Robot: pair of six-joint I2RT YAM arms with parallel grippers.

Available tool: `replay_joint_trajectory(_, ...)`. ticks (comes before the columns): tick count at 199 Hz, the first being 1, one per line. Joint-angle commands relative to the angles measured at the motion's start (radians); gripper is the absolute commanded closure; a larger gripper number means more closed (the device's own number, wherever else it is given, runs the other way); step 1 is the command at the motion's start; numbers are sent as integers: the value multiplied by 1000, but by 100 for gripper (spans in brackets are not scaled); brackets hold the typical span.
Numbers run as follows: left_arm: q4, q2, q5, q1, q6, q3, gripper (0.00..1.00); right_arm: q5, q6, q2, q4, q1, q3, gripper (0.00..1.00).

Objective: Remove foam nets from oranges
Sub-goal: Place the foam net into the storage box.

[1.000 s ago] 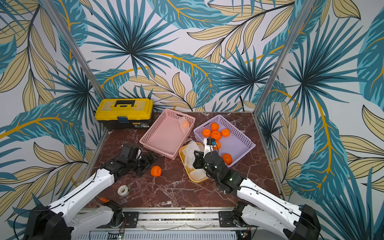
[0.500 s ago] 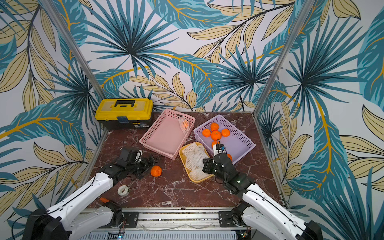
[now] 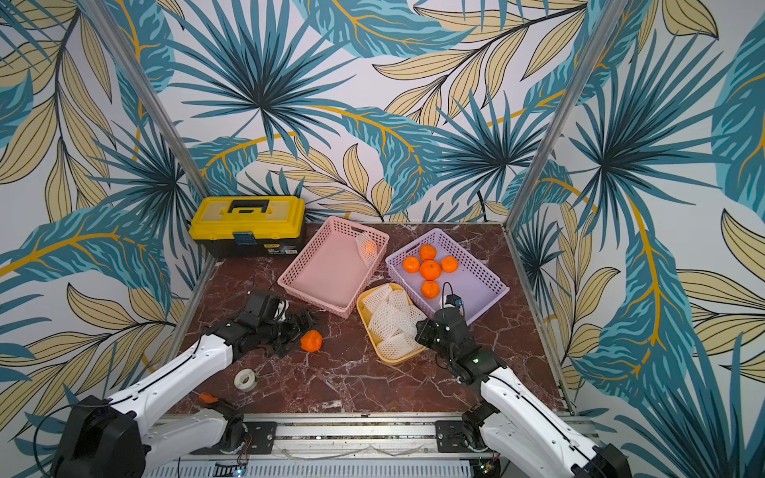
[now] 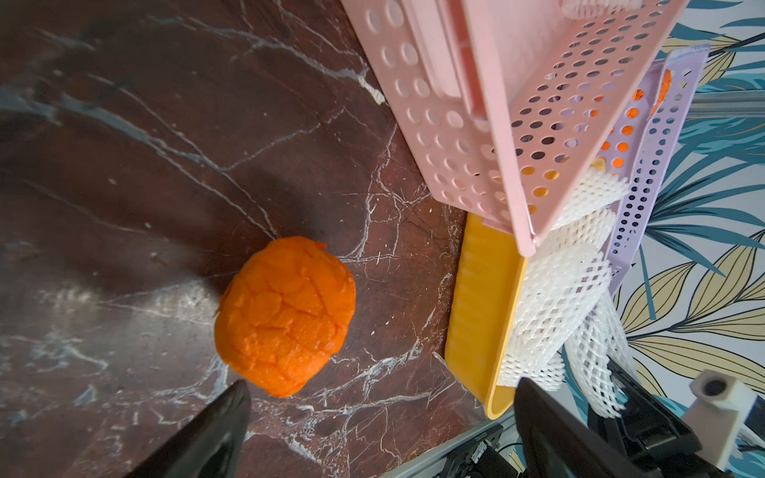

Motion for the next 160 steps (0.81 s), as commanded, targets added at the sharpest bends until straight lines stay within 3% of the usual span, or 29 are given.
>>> replay_joint_trajectory(1, -7, 8, 0, 3, 9, 19, 1, -11, 43, 61, -11, -33, -16, 80)
replay_joint_trajectory(66, -10, 10, 6, 4, 0, 8, 1, -38, 56, 135, -52, -55, 4, 76)
replay_joint_trajectory(106, -16, 16, 21, 4, 6, 19, 1, -56, 49, 172, -100, -55, 25, 63)
replay_joint_trajectory(136, -28, -1, 31, 4, 14, 29, 1, -78, 35, 179, -169, -54, 63, 47)
replay_joint_trajectory(160, -35, -19, 23, 5, 17, 30, 1, -73, 23, 146, -185, -53, 68, 44)
